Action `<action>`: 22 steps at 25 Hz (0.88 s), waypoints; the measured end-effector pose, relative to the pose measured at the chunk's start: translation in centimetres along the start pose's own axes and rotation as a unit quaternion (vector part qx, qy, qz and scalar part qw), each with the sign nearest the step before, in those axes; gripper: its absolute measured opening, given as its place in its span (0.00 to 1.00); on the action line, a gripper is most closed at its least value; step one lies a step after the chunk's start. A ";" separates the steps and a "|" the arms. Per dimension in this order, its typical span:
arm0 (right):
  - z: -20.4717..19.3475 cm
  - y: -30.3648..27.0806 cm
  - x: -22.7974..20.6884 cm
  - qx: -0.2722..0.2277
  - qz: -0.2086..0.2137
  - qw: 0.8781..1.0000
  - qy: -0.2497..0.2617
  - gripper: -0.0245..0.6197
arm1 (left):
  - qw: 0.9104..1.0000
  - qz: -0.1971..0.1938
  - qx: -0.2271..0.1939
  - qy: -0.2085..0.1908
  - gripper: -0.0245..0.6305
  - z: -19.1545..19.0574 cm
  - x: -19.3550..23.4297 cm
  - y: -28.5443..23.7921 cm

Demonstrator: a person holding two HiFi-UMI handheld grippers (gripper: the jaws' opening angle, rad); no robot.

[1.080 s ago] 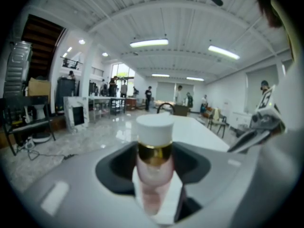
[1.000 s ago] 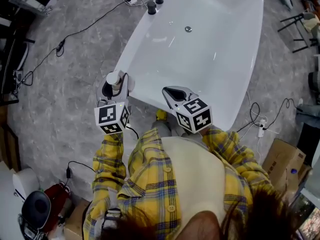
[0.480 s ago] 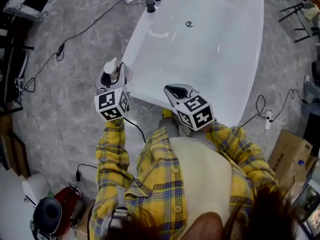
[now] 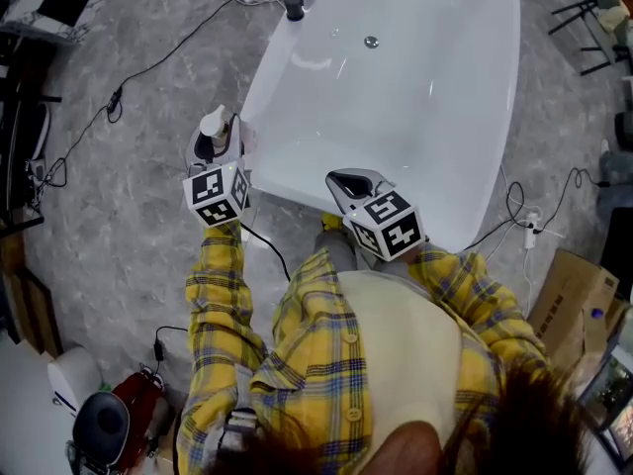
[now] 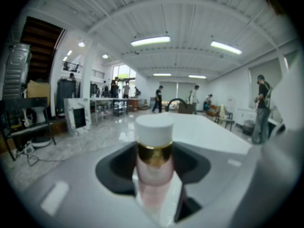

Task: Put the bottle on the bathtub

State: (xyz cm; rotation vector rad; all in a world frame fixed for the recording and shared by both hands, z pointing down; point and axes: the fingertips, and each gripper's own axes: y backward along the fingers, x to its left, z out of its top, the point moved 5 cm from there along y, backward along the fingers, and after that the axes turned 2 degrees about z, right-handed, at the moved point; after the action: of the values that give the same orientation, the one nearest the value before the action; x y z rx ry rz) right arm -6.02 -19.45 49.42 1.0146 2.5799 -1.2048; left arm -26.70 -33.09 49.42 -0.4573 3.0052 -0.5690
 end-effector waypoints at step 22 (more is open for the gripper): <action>-0.9 0.3 0.5 -0.005 -0.010 1.000 -0.015 0.06 | 1.000 0.005 0.002 -0.010 0.37 -1.2 0.2 -1.1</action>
State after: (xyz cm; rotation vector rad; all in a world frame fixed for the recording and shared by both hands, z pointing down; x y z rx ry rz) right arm -6.03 -18.41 49.68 0.9640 2.5776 -1.2014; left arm -26.72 -33.69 50.98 -0.4441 2.9858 -0.5653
